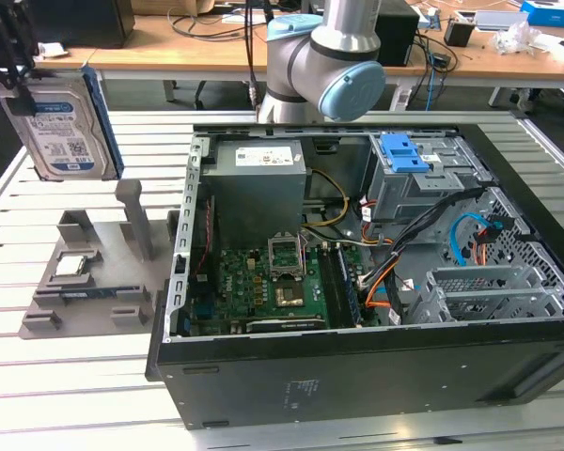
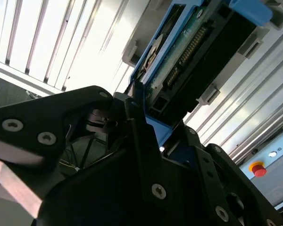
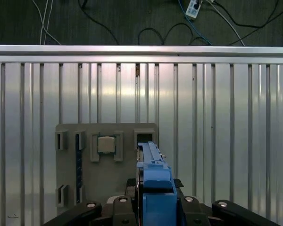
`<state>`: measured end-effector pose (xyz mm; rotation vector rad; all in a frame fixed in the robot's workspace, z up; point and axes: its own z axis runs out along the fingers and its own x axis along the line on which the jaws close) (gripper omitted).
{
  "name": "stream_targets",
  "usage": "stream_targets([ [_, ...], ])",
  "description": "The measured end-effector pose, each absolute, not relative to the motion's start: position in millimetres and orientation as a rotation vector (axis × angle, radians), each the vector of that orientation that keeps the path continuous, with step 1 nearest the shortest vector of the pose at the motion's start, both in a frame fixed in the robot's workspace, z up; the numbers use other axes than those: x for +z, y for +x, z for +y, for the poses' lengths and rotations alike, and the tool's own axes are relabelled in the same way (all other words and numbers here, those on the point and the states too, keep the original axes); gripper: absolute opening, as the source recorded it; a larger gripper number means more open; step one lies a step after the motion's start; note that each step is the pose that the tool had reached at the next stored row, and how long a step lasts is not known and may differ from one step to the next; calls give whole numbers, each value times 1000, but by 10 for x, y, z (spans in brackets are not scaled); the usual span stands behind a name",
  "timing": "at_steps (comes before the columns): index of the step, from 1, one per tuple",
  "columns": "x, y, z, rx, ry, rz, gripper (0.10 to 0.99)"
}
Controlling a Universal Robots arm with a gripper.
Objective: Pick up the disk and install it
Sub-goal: 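Pick up the disk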
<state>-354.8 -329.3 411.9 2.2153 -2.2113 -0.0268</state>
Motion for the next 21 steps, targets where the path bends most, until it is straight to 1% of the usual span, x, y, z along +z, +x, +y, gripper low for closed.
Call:
stream_targets([
  [10, 4514, -3548, -3293, -27, 2215, -2211, 369],
  [16, 4808, -3548, -3293, -27, 2215, -2211, 369],
  [18, 4971, -3548, -3292, -27, 2215, -2211, 369],
  [21, 5075, -3548, -3292, -27, 2215, -2211, 369],
])
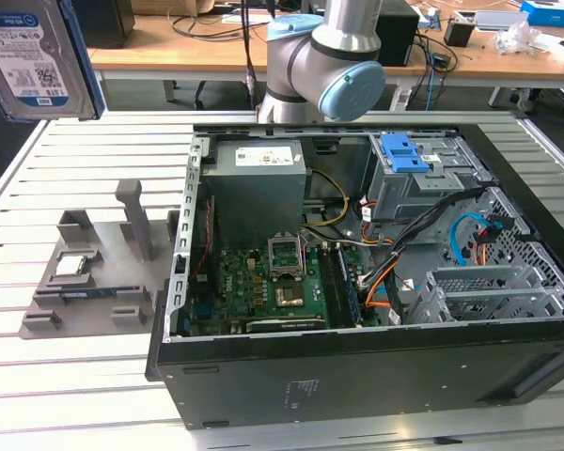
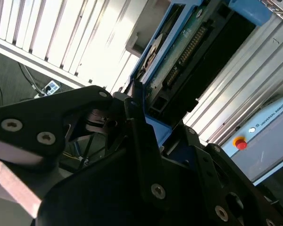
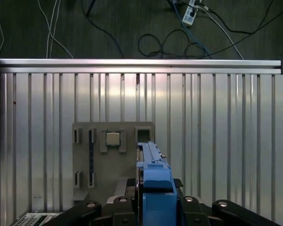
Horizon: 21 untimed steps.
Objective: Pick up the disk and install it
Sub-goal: 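Pick up the disk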
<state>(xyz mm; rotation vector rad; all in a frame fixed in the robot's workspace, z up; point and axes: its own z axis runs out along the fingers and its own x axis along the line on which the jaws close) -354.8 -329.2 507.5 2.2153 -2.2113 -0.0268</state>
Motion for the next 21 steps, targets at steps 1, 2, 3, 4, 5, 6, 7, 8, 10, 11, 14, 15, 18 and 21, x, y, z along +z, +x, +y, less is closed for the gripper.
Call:
stream_targets([
  [1, 5110, -3548, -3292, -27, 2215, -2211, 369],
  [2, 5165, -3548, -3292, -27, 2215, -2211, 369],
  [3, 5204, -3549, -3292, -27, 2215, -2211, 369],
  [4, 5246, -3548, -3292, -27, 2215, -2211, 369],
  [5, 5306, -3548, -3291, -27, 2215, -2211, 369],
  [6, 5353, -3548, -3291, -27, 2215, -2211, 369],
  [7, 5396, -3548, -3291, -27, 2215, -2211, 369],
  [8, 5442, -3548, -3291, -27, 2215, -2211, 369],
  [10, 5526, -3548, -3290, -27, 2215, -2211, 369],
  [11, 5557, -3548, -3291, -27, 2215, -2211, 369],
  [14, 5643, -3548, -3290, -27, 2215, -2211, 369],
  [15, 5672, -3548, -3290, -27, 2215, -2211, 369],
  [18, 5697, -3548, -3290, -28, 2216, -2212, 369],
  [21, 5697, -3548, -3290, -30, 2217, -2213, 369],
])
